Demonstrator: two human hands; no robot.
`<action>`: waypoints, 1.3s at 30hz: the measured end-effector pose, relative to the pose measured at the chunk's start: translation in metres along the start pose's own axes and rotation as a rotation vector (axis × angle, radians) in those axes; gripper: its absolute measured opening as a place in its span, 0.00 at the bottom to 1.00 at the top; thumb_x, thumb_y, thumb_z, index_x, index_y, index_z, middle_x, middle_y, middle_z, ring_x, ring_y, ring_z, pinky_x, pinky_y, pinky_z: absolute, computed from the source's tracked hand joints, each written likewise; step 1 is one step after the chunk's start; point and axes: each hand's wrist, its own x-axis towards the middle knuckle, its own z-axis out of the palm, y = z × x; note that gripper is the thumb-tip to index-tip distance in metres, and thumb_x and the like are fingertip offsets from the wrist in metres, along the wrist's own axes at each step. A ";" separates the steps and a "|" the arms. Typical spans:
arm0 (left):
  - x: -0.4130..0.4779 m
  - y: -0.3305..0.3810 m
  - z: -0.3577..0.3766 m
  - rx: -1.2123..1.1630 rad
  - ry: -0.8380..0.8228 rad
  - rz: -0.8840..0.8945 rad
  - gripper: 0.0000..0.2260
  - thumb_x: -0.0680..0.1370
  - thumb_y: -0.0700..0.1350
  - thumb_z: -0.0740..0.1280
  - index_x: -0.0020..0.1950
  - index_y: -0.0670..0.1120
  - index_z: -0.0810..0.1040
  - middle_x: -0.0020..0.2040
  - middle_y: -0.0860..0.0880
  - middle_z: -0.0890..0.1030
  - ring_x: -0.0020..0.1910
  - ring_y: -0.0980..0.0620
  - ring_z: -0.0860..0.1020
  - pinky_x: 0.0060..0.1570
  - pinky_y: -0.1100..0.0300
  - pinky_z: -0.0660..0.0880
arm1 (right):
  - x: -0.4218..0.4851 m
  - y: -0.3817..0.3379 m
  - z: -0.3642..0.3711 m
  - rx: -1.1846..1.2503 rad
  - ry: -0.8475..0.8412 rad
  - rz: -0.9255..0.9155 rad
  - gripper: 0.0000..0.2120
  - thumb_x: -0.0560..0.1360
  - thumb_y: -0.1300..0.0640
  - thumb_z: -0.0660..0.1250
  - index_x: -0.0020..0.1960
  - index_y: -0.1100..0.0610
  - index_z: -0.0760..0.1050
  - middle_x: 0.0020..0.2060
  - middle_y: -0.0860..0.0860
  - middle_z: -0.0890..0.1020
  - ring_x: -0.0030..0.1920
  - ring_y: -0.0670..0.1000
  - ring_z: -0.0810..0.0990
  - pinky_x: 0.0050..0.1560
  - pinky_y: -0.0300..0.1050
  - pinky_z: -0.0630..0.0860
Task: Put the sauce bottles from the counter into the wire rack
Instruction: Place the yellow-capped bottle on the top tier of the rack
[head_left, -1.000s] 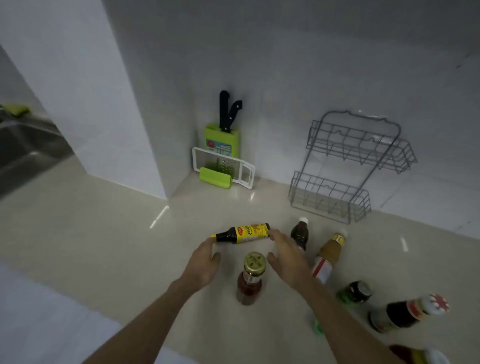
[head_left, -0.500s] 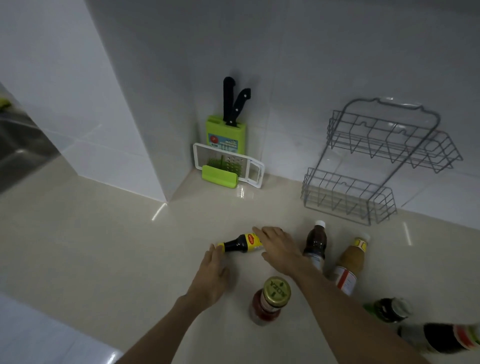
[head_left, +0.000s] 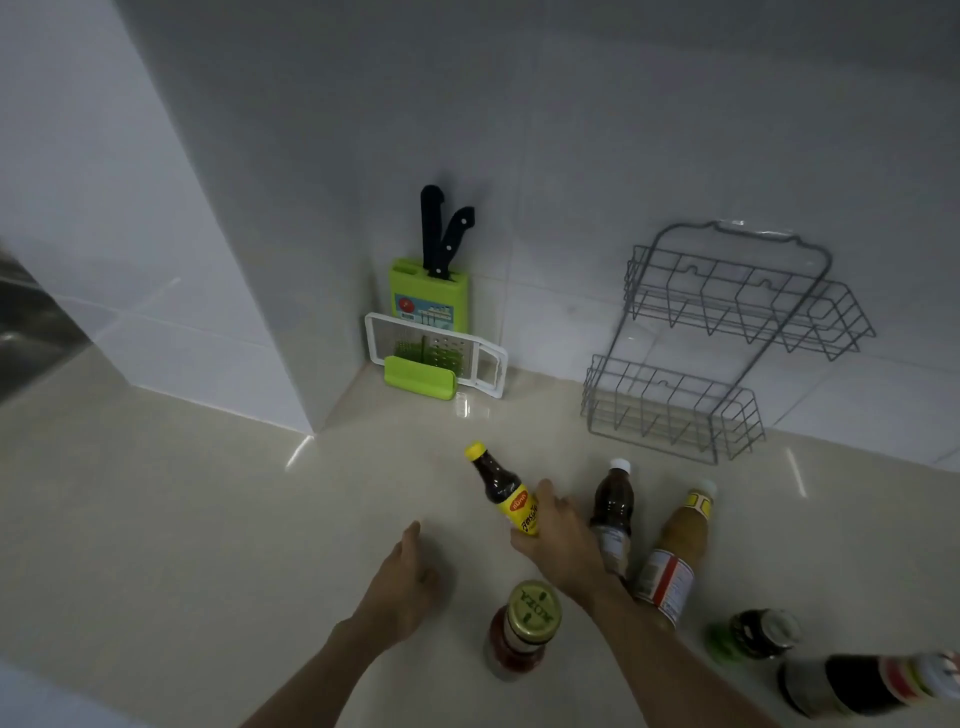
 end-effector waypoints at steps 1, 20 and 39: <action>0.002 0.002 -0.002 0.012 -0.004 0.002 0.29 0.80 0.44 0.57 0.77 0.43 0.46 0.76 0.43 0.58 0.74 0.45 0.61 0.71 0.57 0.59 | -0.004 0.001 -0.004 0.118 0.024 0.020 0.18 0.70 0.47 0.67 0.51 0.51 0.62 0.43 0.50 0.75 0.47 0.54 0.75 0.42 0.55 0.78; 0.075 0.266 -0.080 -0.088 0.234 0.611 0.23 0.82 0.41 0.56 0.76 0.45 0.56 0.77 0.47 0.57 0.77 0.51 0.55 0.72 0.64 0.50 | 0.010 -0.022 -0.268 0.509 0.834 -0.182 0.23 0.67 0.49 0.76 0.56 0.51 0.69 0.44 0.42 0.79 0.44 0.33 0.76 0.42 0.19 0.68; 0.105 0.314 -0.074 -0.221 0.024 0.536 0.22 0.83 0.41 0.53 0.77 0.46 0.56 0.78 0.46 0.57 0.76 0.51 0.56 0.72 0.64 0.50 | 0.117 0.001 -0.287 0.333 0.628 -0.051 0.31 0.67 0.46 0.76 0.60 0.62 0.68 0.53 0.58 0.82 0.50 0.57 0.81 0.47 0.48 0.79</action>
